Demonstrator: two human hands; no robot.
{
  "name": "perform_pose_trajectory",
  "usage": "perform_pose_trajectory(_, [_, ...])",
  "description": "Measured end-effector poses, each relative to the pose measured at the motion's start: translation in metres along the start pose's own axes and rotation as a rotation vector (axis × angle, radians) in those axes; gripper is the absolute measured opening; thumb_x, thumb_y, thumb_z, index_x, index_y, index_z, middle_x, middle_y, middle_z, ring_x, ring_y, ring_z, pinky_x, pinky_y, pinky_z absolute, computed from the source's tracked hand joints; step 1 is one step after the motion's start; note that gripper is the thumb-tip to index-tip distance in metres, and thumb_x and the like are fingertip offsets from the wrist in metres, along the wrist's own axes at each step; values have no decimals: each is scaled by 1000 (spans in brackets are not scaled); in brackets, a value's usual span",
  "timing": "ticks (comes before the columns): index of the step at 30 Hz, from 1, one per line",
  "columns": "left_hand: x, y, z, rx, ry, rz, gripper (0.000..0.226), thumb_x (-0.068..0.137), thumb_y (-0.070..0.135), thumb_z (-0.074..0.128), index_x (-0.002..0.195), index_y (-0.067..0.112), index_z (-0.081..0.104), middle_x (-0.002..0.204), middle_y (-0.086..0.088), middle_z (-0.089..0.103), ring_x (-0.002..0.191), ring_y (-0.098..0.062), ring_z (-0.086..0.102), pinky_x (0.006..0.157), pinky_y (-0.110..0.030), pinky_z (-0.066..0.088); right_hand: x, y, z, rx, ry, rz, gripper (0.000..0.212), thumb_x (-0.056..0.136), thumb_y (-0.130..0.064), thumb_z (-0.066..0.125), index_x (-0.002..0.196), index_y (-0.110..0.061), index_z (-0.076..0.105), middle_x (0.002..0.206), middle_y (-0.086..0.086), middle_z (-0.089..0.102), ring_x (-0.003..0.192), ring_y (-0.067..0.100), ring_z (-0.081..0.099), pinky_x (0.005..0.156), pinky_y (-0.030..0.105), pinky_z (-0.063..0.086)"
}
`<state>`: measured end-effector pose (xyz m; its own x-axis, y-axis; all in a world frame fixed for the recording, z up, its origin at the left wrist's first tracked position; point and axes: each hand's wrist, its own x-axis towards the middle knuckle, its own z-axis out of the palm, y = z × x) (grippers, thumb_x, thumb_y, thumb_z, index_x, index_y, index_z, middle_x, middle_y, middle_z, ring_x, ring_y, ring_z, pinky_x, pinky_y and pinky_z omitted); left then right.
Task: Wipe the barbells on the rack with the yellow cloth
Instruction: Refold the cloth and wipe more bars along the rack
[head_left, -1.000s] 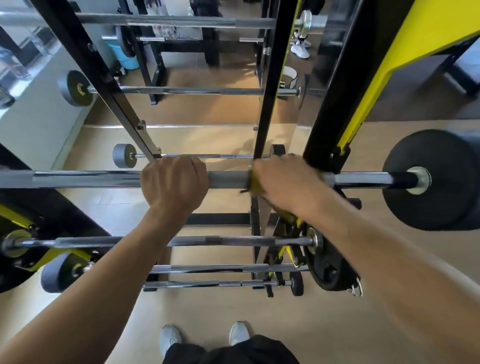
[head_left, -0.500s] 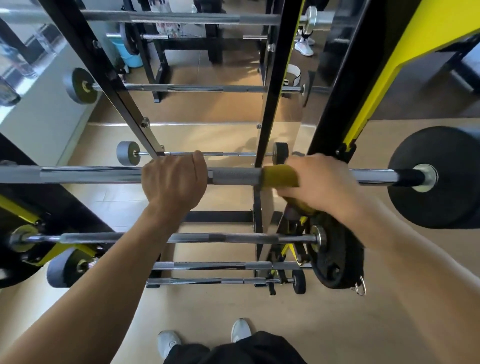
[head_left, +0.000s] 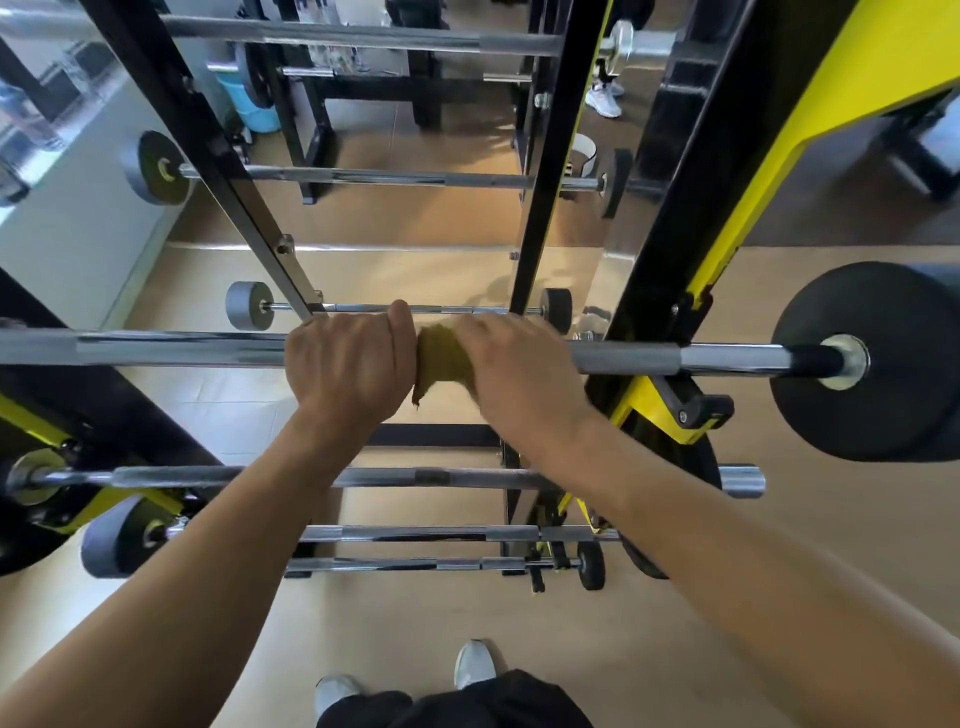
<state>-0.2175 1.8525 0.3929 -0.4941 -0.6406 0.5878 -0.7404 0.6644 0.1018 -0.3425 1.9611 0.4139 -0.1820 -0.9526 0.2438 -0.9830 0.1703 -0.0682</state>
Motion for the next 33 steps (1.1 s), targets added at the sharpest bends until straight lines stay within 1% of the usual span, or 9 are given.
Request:
perform_pose_trajectory(4, [0,5,-3,-1,37,-10,57,99,24,42,44,20,33,39,0,39,35,-22,43,50,-25,29,-36,59,-26,-112,-134,264,42,87,-43,70,120,-22,56,104,-3,66,94,17,63,88,35,47])
perform_pose_trajectory(7, [3,8,-3,30,52,-49,56,99,25,45,44,18,42,39,-4,46,36,-25,48,52,-27,31,-27,51,-31,-195,-154,386,35,89,-41,67,115,-20,57,94,-1,65,83,18,60,81,34,44])
perform_pose_trajectory(10, [2,12,-2,6,36,-84,56,98,26,45,43,17,40,41,-1,36,36,-22,41,54,-28,31,8,-11,-15,-203,-136,350,14,95,-29,59,102,-17,61,77,1,57,68,18,48,69,33,35])
perform_pose_trajectory(13, [0,10,-2,19,64,-118,60,96,26,43,37,12,46,35,-4,36,36,-19,32,55,-26,27,28,-48,3,-57,-56,273,16,100,-25,53,98,-16,66,80,2,65,72,18,59,71,33,46])
perform_pose_trajectory(15, [2,8,-2,18,76,-99,60,95,25,46,36,12,46,34,-2,35,37,-17,27,53,-24,25,26,-40,8,-22,73,161,11,95,-27,62,97,-18,68,82,1,70,75,20,66,73,35,52])
perform_pose_trajectory(19, [3,3,-4,-20,23,-9,53,96,27,47,43,17,45,41,5,34,36,-18,33,51,-24,26,4,-2,0,-33,-14,-21,45,81,-29,78,120,-16,59,105,4,69,95,23,66,87,40,50])
perform_pose_trajectory(26, [-8,-1,-15,-62,-123,64,43,99,30,25,64,19,47,58,5,51,53,-16,38,63,-31,29,-50,50,-13,-271,-36,354,58,76,-27,81,119,-8,48,112,15,59,108,34,57,102,50,42])
perform_pose_trajectory(30, [-22,-2,-22,-539,-7,-85,26,98,23,37,96,10,60,93,-3,62,87,-18,53,81,-29,39,-36,6,9,-172,56,388,68,77,-36,76,128,-5,44,127,20,51,124,39,44,116,57,17])
perform_pose_trajectory(33, [-50,8,-27,-818,162,-35,8,87,-1,50,87,-4,58,89,-13,59,87,-21,50,79,-24,38,-28,-26,27,18,123,223,73,81,-33,64,142,-7,37,143,14,40,139,37,29,119,58,8])
